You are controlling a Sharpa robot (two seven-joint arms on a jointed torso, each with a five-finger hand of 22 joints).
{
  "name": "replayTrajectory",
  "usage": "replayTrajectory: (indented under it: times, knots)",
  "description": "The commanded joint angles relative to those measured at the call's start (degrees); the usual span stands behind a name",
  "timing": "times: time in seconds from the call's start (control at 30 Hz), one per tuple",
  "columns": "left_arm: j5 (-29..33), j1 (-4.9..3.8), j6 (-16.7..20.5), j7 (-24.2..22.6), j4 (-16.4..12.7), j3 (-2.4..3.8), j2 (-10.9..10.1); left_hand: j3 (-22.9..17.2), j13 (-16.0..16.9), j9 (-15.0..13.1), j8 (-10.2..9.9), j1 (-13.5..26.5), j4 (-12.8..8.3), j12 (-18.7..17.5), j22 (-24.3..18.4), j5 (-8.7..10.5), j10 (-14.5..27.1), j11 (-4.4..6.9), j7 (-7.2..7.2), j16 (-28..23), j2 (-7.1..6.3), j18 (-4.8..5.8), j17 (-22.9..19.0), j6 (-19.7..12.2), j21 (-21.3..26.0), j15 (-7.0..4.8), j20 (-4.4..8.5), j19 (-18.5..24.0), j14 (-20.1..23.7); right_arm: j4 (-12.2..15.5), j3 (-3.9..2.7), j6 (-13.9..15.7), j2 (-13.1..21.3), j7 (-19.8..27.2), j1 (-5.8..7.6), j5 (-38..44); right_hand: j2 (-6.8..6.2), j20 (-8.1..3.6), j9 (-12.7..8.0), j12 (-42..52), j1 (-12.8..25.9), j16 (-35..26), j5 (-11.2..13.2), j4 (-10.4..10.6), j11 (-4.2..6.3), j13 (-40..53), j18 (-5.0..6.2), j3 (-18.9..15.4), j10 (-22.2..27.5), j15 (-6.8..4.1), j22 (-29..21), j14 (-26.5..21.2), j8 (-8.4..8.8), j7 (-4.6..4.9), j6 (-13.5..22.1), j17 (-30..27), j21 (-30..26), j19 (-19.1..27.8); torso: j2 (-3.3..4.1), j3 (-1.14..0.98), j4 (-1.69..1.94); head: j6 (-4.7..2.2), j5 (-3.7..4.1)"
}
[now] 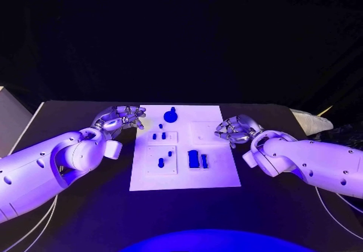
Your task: Assemble the parts on the task board
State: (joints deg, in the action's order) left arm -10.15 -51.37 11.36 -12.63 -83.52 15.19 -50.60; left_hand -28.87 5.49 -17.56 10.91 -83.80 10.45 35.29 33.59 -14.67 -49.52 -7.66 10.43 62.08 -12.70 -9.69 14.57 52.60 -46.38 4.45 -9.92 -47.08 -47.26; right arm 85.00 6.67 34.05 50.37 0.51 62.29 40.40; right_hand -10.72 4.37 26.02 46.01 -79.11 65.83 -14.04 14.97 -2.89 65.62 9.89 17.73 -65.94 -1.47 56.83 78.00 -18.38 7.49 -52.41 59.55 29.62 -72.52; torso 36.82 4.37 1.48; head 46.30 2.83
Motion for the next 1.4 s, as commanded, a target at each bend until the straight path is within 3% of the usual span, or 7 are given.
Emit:
replayTrajectory:
  times: [0.03, 0.63, 0.67, 0.83, 1.0, 1.03, 1.4]
  knots:
    - [2.28, -0.02, 5.53, -6.95, 2.41, 0.06, 1.68, -0.59, -1.6, -0.41, 0.65, 0.34, 0.33, -3.55, -1.98, 0.11, -1.73, -0.31, -0.02, -6.27, -0.15, -0.33, -2.4, 1.12, 3.95, 0.98, -0.91, 3.12, 3.14, -4.78, -0.2, -1.58, -1.63, 15.0, 0.45, -17.75, -0.47, 0.84, -0.64, -12.06, -1.04, -15.12, 0.91, 0.06, -0.75, -9.79, 0.65, 2.56, 5.8, 0.86, -7.11, -6.68, 0.37, 0.55, 1.56, -12.97, -8.85, 1.96, -1.58, 0.51, -0.29, -0.98, -0.55]
    - [3.19, -0.08, 9.65, -12.18, 12.29, 0.18, 8.96, 8.6, -1.87, 3.54, -4.41, -1.2, 2.88, -31.53, -25.62, 0.24, -2.81, -4.34, -2.81, -46.53, 0.95, 1.52, -10.83, -4.46, 38.66, 7.18, -6.76, 8.3, 10.74, -20.62, -1.21, -9.7, -10.41, 23.82, 0.85, -24.5, -1.23, 8.72, -6.32, -39.19, 0.11, -52.97, 5.8, -3.82, -6.07, -54.35, 0.7, 8.2, 6.79, 8.2, -40.01, -20.26, 7.31, 4.2, 2.78, -34.56, -25.98, 14.91, -3.79, -0.31, -0.65, -5.28, -2.22]
    - [2.83, -0.04, 8.53, -9.65, 12.1, 0.12, 8.68, 28.87, -5.49, 17.56, -10.91, 24.53, -10.45, -35.29, -33.59, 14.67, 49.52, 7.66, -10.43, -62.08, 12.7, 9.69, -14.57, -52.6, 46.38, -4.45, 9.92, 47.08, 47.26, -20.28, -1.17, -6.28, -10.24, 20.13, 0.88, -22.39, 10.72, -4.37, -26.02, -46.01, 23.54, -65.83, 14.04, -14.97, 2.89, -65.62, -9.89, -17.73, 24.85, 1.47, -56.83, -37.86, 18.38, -7.49, 52.41, -59.55, -29.62, 32.3, -3.46, -0.07, -0.68, -4.81, -2.1]
    - [3.26, -0.55, 9.94, -10.09, 11.02, -0.77, 8.52, 28.87, -5.49, 17.56, -10.91, 32.16, -10.45, -35.29, -33.59, 14.67, 49.52, 7.66, -10.43, -62.08, 12.7, 9.69, -14.57, -52.6, 46.38, -4.45, 9.92, 47.08, 47.26, -18.87, -1.48, -5.37, -9.98, 20.64, 0.72, -23.4, 10.72, -4.37, -26.02, -46.01, 31.24, -65.83, 14.04, -14.97, 2.89, -65.62, -9.89, -17.73, 65.94, 1.47, -56.83, -78.0, 18.38, -7.49, 52.41, -59.55, -29.62, 72.52, -3.68, -0.49, -0.76, -5.52, -2.18]
    - [4.7, -2.28, 14.72, -11.57, 7.36, -3.8, 7.98, 28.87, -5.49, 17.56, -10.91, 42.15, -10.45, -35.29, -33.59, 14.67, 49.52, 7.66, -10.43, -62.08, 12.7, 9.69, -14.57, -52.6, 46.38, -4.45, 9.92, 47.08, 47.26, -14.08, -2.52, -2.26, -9.12, 22.38, 0.14, -26.82, 10.72, -4.37, -26.02, -46.01, 79.11, -65.83, 14.04, -14.97, 2.89, -65.62, -9.89, -17.73, 65.94, 1.47, -56.83, -78.0, 18.38, -7.49, 52.41, -59.55, -29.62, 72.52, -4.41, -1.94, -1.03, -7.91, -2.42]
    - [5.07, -2.72, 15.95, -11.95, 6.41, -4.57, 7.83, 28.87, -5.49, 17.56, -10.91, 83.8, -10.45, -35.29, -33.59, 14.67, 49.52, 7.66, -10.43, -62.08, 12.7, 9.69, -14.57, -52.6, 46.38, -4.45, 9.92, 47.08, 47.26, -12.85, -2.79, -1.47, -8.9, 22.83, 0.0, -27.69, 10.72, -4.37, -26.02, -46.01, 79.11, -65.83, 14.04, -14.97, 2.89, -65.62, -9.89, -17.73, 65.94, 1.47, -56.83, -78.0, 18.38, -7.49, 52.41, -59.55, -29.62, 72.52, -4.6, -2.31, -1.1, -8.53, -2.49]
    - [9.57, -8.1, 30.83, -16.57, -4.97, -13.97, 6.13, 28.87, -5.49, 17.56, -10.91, 83.8, -10.45, -35.29, -33.59, 14.67, 49.52, 7.66, -10.43, -62.08, 12.7, 9.69, -14.57, -52.6, 46.38, -4.45, 9.92, 47.08, 47.26, 2.61, -6.16, 8.56, -6.1, 28.44, -1.85, -38.73, 10.72, -4.37, -26.02, -46.01, 79.11, -65.83, 14.04, -14.97, 2.89, -65.62, -9.89, -17.73, 65.94, 1.47, -56.83, -78.0, 18.38, -7.49, 52.41, -59.55, -29.62, 72.52, -5.64, -4.37, -1.48, -11.92, -2.83]
